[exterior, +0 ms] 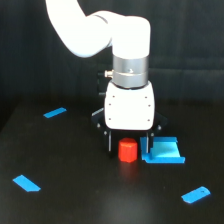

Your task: Pick up the red object from the table

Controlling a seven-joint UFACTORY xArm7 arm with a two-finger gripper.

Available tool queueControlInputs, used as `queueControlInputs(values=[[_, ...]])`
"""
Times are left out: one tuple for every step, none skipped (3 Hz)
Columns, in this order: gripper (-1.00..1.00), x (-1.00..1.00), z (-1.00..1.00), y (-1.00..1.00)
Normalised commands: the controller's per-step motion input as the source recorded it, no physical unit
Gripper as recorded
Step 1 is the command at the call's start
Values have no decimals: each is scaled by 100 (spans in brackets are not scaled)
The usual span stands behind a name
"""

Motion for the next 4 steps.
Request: queueControlInputs(values=[[-91,4,-5,-3],[-95,2,-2,15],[-93,-11,13,-5],[-100,1,18,3]])
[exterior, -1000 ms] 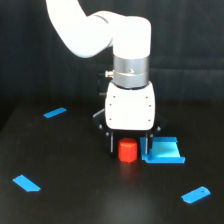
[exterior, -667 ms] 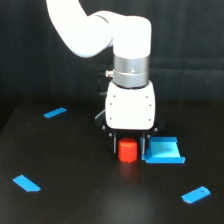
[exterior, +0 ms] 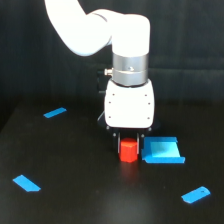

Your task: Pick up the red object from the table

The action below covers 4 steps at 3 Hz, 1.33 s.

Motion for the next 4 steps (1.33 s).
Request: queueControlInputs(values=[[-100,-25,11,6],[-93,-63,99,11],[-100,-58,89,-6],[-99,-40,95,0]])
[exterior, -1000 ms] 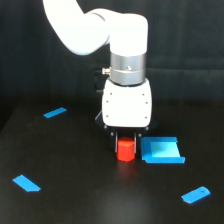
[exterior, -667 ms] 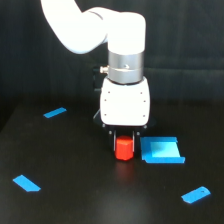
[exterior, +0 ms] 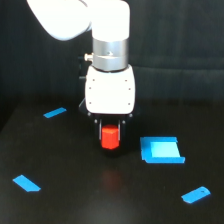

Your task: Pick up the red object from the table

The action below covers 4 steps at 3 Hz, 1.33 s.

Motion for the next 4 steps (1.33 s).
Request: queueControlInputs(values=[[-100,-27,90,-12],[-96,-22,94,-17],[-100,4,100,-9],[-100,12,90,0]])
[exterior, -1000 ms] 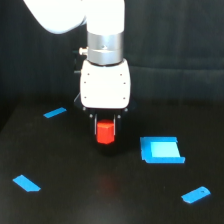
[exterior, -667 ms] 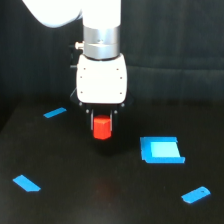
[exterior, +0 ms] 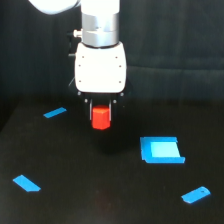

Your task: Pick up the red object from the table

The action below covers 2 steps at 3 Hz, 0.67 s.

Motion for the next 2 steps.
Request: queueControlInputs(values=[[-100,11,67,-3],[-100,8,43,6]])
